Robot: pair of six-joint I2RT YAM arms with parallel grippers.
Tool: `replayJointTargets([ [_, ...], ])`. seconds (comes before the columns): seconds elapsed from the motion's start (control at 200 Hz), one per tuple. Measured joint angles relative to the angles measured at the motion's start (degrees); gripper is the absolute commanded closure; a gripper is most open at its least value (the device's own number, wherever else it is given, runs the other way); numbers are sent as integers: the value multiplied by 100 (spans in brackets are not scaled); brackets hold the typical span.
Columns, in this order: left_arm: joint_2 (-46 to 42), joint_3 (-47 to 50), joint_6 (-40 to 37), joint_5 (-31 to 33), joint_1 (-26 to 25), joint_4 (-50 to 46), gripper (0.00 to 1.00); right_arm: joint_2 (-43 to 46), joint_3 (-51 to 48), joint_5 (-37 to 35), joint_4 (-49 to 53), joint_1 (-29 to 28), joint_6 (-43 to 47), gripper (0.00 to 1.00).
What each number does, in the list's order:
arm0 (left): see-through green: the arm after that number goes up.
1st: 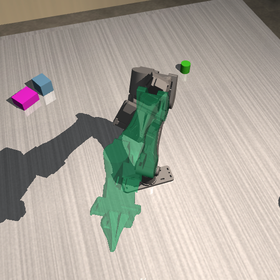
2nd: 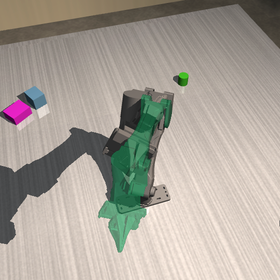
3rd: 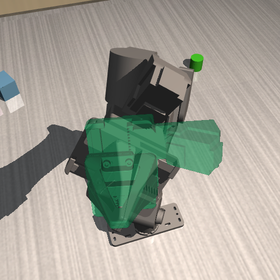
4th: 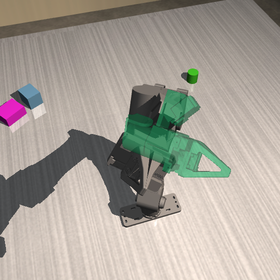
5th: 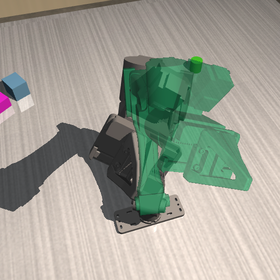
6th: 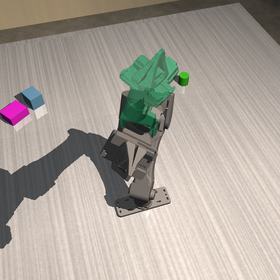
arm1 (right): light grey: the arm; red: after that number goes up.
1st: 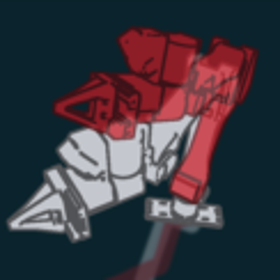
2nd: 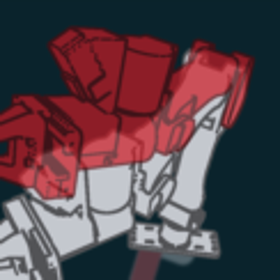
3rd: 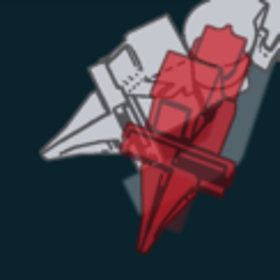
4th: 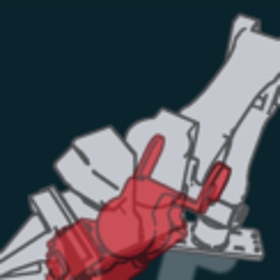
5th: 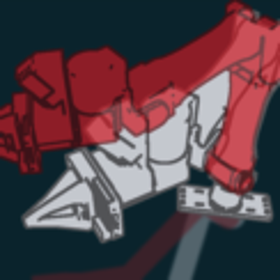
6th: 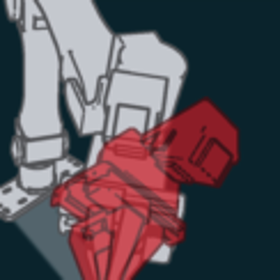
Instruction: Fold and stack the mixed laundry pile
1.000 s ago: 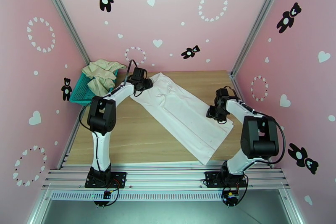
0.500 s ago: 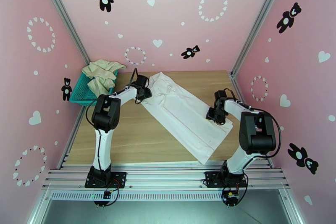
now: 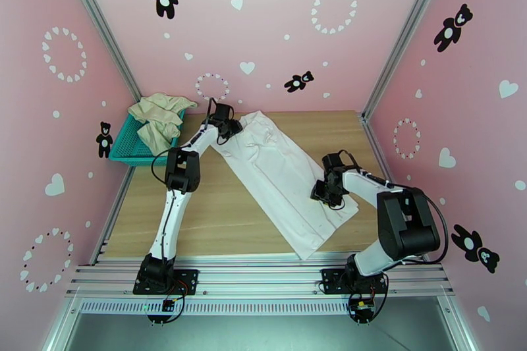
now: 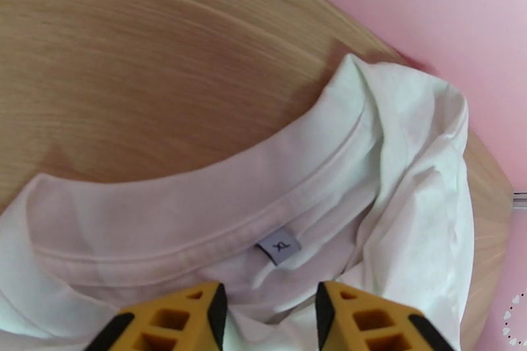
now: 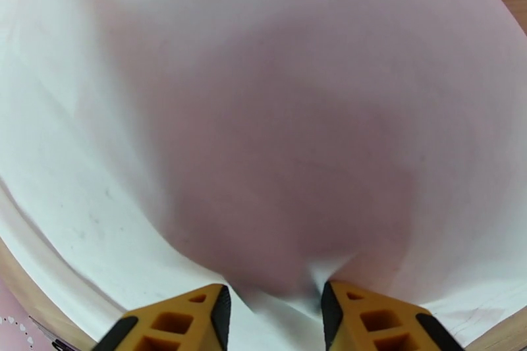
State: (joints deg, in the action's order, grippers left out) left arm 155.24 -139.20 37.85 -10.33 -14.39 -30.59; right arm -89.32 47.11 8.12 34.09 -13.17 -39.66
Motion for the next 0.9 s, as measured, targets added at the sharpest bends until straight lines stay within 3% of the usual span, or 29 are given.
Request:
replayJointTargets([
  [0.265,673,-909,387,-531,0,498,55,590,-343,4,175,-1263,-752,57],
  [0.4,997,-1362,492,-728,2,721,56,933,-341,-146,446,-1539,-861,57],
  [0.571,922,-1248,341,-841,-4,743,50,1156,-96,-588,907,-1386,-374,57],
  [0.696,232,-503,4,-699,-46,413,46,1147,151,-778,968,-927,164,58],
  [0.796,-610,238,-258,-398,-109,129,48,1003,286,-846,966,-507,520,61],
  [0.901,-1606,1069,-498,68,-216,-57,57,743,304,-859,957,-256,756,67],
])
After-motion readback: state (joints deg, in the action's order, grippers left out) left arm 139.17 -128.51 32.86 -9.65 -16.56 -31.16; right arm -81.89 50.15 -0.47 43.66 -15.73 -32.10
